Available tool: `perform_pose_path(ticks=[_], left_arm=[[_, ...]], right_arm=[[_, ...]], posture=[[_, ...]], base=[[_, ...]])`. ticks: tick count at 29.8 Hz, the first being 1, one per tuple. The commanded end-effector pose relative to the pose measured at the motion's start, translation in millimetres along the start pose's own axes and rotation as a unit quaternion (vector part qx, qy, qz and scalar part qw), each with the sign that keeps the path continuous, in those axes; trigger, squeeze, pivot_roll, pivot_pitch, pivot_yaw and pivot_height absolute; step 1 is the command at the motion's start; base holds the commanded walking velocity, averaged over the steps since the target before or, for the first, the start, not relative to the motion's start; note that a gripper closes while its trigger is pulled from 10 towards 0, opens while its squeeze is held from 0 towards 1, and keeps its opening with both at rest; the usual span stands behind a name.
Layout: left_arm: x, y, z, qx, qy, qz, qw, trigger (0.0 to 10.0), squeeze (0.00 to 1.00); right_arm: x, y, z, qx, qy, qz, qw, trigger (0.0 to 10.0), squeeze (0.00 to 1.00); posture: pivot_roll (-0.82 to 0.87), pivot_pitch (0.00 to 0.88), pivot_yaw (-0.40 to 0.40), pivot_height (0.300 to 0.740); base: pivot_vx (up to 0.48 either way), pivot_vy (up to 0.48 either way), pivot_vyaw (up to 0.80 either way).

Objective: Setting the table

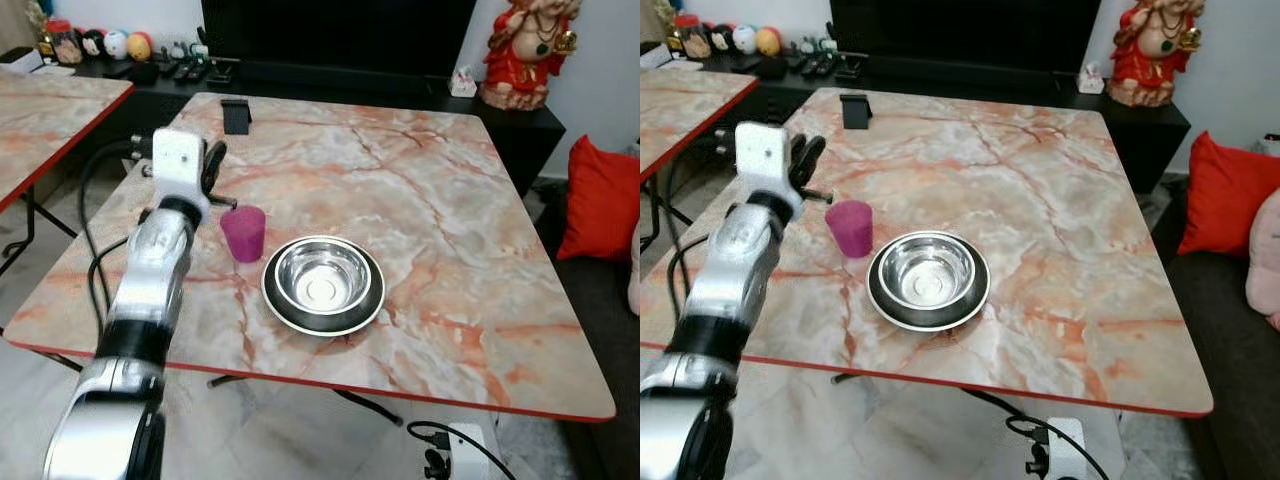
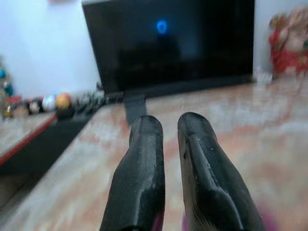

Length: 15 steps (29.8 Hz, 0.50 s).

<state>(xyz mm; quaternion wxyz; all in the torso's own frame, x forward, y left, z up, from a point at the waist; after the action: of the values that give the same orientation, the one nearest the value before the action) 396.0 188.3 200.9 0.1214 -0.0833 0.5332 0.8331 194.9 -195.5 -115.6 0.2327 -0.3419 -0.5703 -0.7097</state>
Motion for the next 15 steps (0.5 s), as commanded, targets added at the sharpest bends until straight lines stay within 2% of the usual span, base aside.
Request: perform_pose_path(ticks=[1,3,4,7,11,15], left_arm=[[3.3,18,6.8,-0.029,0.011,-0.044,0.999,10.0,0.0],[13.3,19,8.7,-0.041,0.02,-0.058,0.997,10.0,0.0],[13.3,19,8.7,-0.041,0.02,-0.058,0.997,10.0,0.0],[19.0,17,11.1,-0.024,0.037,-0.06,0.997,10.0,0.0],[21.5,21,11.0,-0.011,0.048,-0.071,0.996,10.0,0.0],[22.8,20,5.5,-0.005,0.047,-0.068,0.997,10.0,0.0]], right_arm=[[0.8,-1,-3.3,-0.01,-0.008,-0.003,1.0,10.0,0.0],[1.0,-1,-3.7,-0.013,-0.011,-0.005,1.0,10.0,0.0],[1.0,-1,-3.7,-0.013,-0.011,-0.005,1.0,10.0,0.0],[1.1,-1,-4.0,-0.018,-0.016,-0.007,1.0,10.0,0.0],[1.4,-2,-3.1,-0.02,-0.016,-0.006,1.0,10.0,0.0],[2.2,-6,-1.7,-0.019,-0.015,-0.002,1.0,10.0,0.0]], posture=[[0.09,0.0,-0.081,0.74],[0.09,0.0,-0.079,0.74],[0.09,0.0,-0.079,0.74],[0.09,0.0,-0.072,0.74],[0.08,0.0,-0.063,0.74],[0.09,0.0,-0.052,0.74]], base=[[0.0,0.0,0.0],[0.0,0.0,0.0],[0.0,0.0,0.0],[0.0,0.0,0.0],[0.0,0.0,0.0],[0.0,0.247,0.0]])
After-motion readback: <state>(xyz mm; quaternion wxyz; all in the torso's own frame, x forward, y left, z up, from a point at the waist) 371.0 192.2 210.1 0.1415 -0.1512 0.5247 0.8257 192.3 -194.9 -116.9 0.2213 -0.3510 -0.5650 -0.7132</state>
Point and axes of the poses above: a point about 5 cm out from each wrist's last joint towards the gripper, its own x axis pointing back from the gripper into the wrist, its own y axis along the axis of the wrist's last joint, z = x × y, the point moved 4 cm from there along -x, pointing out of the wrist towards the gripper, and after that the axes turned 12 degrees about -x, right-handed, at the moved point
